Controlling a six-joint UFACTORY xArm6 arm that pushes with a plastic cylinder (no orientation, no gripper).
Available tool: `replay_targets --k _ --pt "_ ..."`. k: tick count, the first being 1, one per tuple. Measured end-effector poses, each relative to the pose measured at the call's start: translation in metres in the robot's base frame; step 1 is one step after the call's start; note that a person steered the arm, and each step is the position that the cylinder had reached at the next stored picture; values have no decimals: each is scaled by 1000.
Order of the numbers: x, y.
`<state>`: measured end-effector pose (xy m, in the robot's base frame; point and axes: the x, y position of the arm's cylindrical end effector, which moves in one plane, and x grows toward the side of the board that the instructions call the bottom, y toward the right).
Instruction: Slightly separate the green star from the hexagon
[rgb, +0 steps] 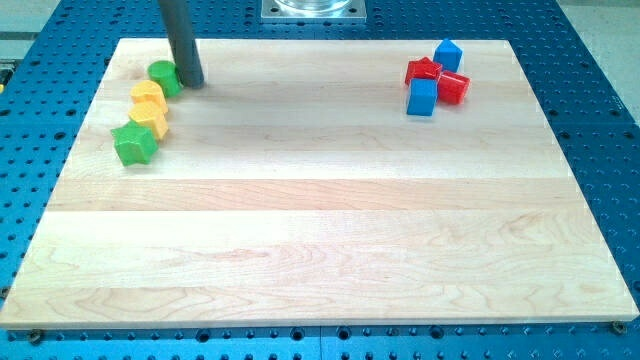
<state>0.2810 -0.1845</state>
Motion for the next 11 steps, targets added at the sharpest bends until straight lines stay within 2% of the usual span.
replay_targets --k 1,2,3,4,5,9,11 --pt "0 -10" --pt "40 29" --pt "88 20" --pt "100 29" --pt "115 13" --pt "116 -13" --pt "114 5"
